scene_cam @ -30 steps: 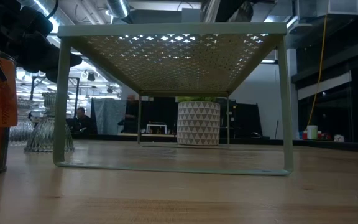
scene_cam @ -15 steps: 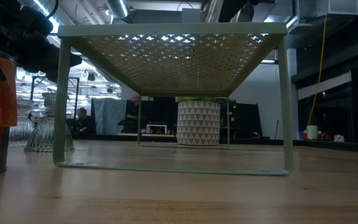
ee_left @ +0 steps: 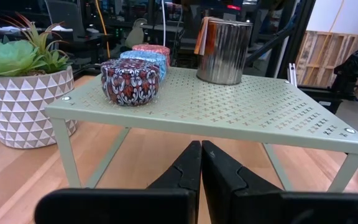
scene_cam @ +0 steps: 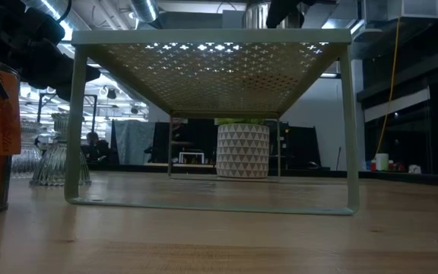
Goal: Pick & Place candle stick holders
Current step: Put the right silver scented candle on the shelf
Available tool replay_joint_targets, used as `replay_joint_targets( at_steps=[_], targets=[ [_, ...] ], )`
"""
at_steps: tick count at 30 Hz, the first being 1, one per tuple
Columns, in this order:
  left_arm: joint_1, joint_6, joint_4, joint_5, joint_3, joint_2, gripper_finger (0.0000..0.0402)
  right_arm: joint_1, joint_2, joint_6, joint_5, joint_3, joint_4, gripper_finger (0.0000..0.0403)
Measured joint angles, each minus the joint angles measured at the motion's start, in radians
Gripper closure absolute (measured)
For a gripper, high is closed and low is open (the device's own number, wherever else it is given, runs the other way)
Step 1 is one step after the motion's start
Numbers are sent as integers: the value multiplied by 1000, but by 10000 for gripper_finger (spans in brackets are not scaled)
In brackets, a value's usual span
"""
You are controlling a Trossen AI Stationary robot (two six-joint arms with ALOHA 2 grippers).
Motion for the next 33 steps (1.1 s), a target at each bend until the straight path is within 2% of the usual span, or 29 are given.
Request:
replay_joint_targets(
  at_steps=[24, 33],
  targets=[
    [0, 0, 0, 0, 0, 0, 395, 0, 0, -22, 51, 0, 7, 3],
    [0, 0, 0, 0, 0, 0, 395, 21, 0, 23, 96, 0, -23, 3]
  ],
)
